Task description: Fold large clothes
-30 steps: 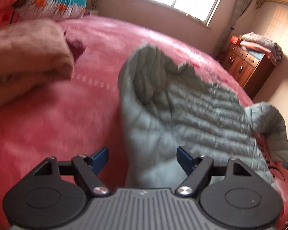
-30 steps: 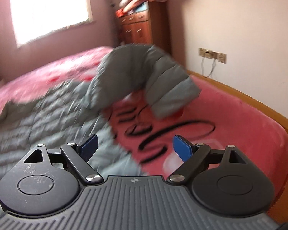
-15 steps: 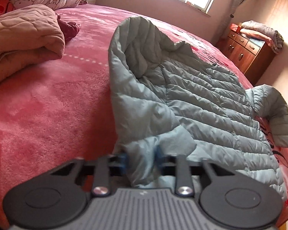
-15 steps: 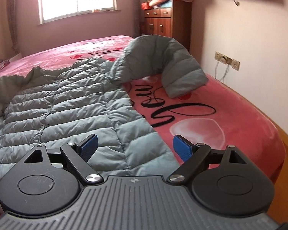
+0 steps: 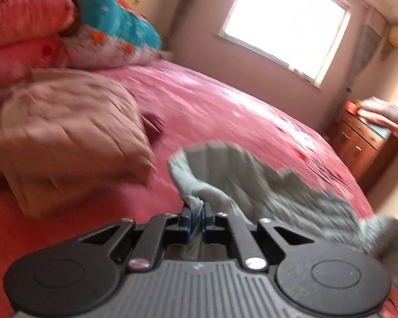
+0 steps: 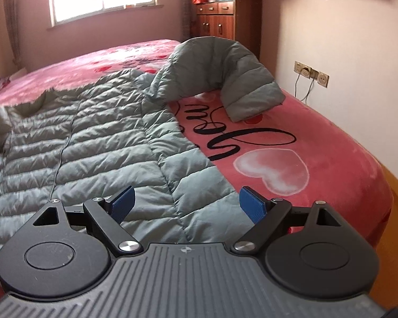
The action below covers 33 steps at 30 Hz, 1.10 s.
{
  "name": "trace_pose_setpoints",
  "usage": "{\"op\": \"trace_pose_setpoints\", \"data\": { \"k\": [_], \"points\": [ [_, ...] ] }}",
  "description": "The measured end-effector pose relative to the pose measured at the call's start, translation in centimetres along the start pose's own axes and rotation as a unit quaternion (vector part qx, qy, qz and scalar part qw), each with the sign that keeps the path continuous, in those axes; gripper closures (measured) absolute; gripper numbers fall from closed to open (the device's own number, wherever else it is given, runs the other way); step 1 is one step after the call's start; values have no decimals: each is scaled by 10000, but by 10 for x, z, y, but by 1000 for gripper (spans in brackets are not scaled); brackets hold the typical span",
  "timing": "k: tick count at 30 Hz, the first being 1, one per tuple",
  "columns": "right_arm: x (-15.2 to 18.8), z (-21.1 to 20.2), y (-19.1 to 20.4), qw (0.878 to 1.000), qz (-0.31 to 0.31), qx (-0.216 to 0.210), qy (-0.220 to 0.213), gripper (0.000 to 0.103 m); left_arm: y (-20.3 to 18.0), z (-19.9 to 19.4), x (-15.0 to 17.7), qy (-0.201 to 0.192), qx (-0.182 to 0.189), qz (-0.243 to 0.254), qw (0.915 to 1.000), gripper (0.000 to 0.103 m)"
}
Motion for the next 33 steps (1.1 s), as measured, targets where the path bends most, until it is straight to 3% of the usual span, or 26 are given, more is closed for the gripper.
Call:
{"op": "trace_pose_setpoints", "data": {
  "k": [7,8,9,11,13,18,21,26,33],
  "points": [
    [1,3,4,10000,-34,69,62,0,62,29,-51,-126,-869,-180,9960,94],
    [1,4,4,9999,-23,85,58,0,70,30,-53,-123,-966,-268,9949,87],
    [1,5,4,9999,-17,89,57,0,78,30,-55,-138,-1065,-362,9936,73],
    [0,7,2,9999,19,108,42,0,91,23,-56,-242,-1235,-533,9906,60],
    [0,10,-1,9999,89,104,28,0,95,11,-54,-349,-1241,-578,9900,60],
    [-7,16,-21,9988,464,91,-114,0,66,-21,-32,-256,-560,-309,9976,51],
    [-10,23,-39,9959,882,103,-151,0,35,-33,2,90,65,-197,9997,45],
    [-6,48,-64,9873,1509,-376,331,0,-18,-28,70,958,860,32,9917,45],
    [1,69,-79,9723,2014,-952,707,0,-54,-6,139,1685,1087,333,9791,45]
  ]
}}
Point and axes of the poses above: each gripper's, at about its wrist camera, not at the fingertips, and z roughly the way its jaws point, y to its left, x to its underside, the point moved 5 cm from there along z, roughly the way its jaws point, and after that the axes turned 1 degree about -y, right-handed, at the moved point
